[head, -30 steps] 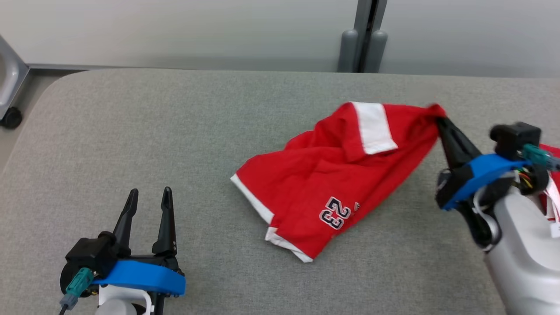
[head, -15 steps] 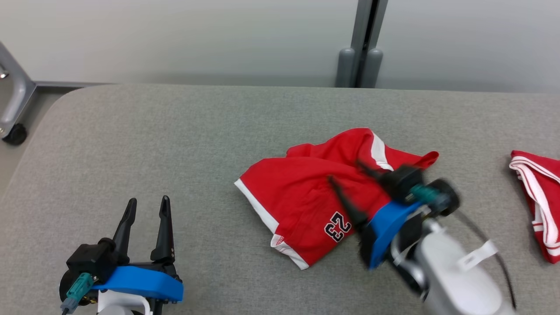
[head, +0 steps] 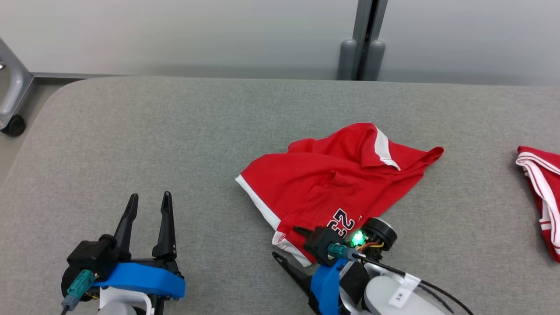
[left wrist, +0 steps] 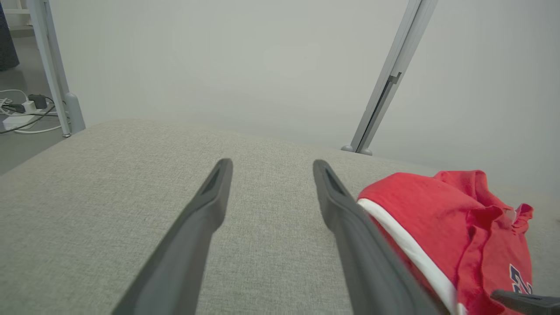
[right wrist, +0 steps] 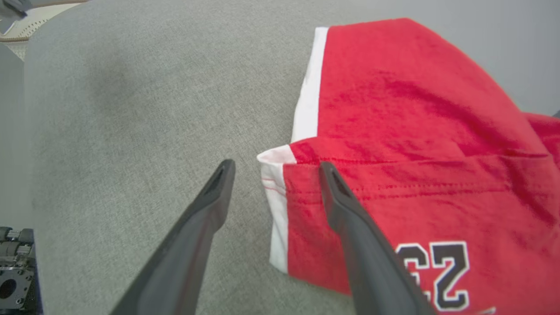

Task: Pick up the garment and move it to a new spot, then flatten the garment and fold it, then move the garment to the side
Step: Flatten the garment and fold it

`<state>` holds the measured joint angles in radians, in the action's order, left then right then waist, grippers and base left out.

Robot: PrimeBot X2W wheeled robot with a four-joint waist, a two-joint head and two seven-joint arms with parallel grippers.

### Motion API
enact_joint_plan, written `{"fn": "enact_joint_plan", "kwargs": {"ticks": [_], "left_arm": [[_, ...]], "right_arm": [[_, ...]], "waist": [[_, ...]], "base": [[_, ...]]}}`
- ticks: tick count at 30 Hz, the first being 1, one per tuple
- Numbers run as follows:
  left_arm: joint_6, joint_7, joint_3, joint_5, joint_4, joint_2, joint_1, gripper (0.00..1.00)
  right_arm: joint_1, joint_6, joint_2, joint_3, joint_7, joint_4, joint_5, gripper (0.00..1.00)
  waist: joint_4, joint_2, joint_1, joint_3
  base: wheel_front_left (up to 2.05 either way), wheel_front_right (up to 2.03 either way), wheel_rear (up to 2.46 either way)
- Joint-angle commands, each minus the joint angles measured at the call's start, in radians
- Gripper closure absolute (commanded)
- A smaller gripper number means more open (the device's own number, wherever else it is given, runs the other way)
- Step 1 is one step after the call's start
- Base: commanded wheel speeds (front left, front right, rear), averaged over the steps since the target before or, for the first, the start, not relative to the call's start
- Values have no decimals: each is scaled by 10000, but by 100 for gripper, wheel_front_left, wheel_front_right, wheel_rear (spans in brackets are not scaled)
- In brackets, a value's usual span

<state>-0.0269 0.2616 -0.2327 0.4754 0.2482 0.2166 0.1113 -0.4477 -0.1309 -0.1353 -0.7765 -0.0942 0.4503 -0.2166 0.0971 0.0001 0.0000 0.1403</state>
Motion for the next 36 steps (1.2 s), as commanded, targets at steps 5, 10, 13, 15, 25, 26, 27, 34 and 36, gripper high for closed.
{"fn": "enact_joint_plan", "kwargs": {"ticks": [5, 10, 13, 15, 25, 26, 27, 34, 36], "left_arm": [[-87, 44, 14, -53, 66, -131, 206, 0], [-161, 44, 48, -85, 153, -196, 237, 0], [-182, 45, 149, -116, 213, -229, 51, 0], [-190, 45, 163, -114, 213, -237, 9, 0], [-112, 45, 370, -186, 102, -140, -417, 0], [-97, 46, 373, -190, 78, -131, -441, 0], [-87, 46, 393, -183, 56, -111, -463, 0], [-59, -44, 328, -164, -66, -37, -394, 0], [-57, -69, 298, -161, -90, -9, -388, 0]], "right_arm": [[-803, 1, 228, -277, -149, 1455, 795, 0], [-1042, 1, 378, -194, 7, 2067, 752, 100], [-843, 1, 484, 471, 598, 2042, 474, 100], [-717, 1, 487, 780, 788, 1948, 382, 100], [1683, 0, 515, 5415, 2006, -413, 464, 100], [1944, 1, 539, 5898, 2046, -701, 577, 100], [2203, 0, 568, 6323, 2036, -958, 681, 100], [3486, 0, 783, 8430, 2009, -1921, 985, 100], [3724, 0, 840, 8864, 2015, -1920, 884, 36]], "waist": [[260, -1, 0, 229], [325, -1, 0, 220], [223, -1, 0, 57], [184, -1, 0, -8], [-555, -1, 0, -568], [-632, -1, 0, -587], [-718, -1, 0, -610], [-997, -1, 0, -595], [-1032, -1, 0, -579]], "base": [[0, 0, 0], [0, 0, 0], [0, 0, 0], [0, 0, 0], [0, 0, 0], [0, 0, 0], [0, 0, 0], [0, 0, 0], [0, 0, 0]]}}
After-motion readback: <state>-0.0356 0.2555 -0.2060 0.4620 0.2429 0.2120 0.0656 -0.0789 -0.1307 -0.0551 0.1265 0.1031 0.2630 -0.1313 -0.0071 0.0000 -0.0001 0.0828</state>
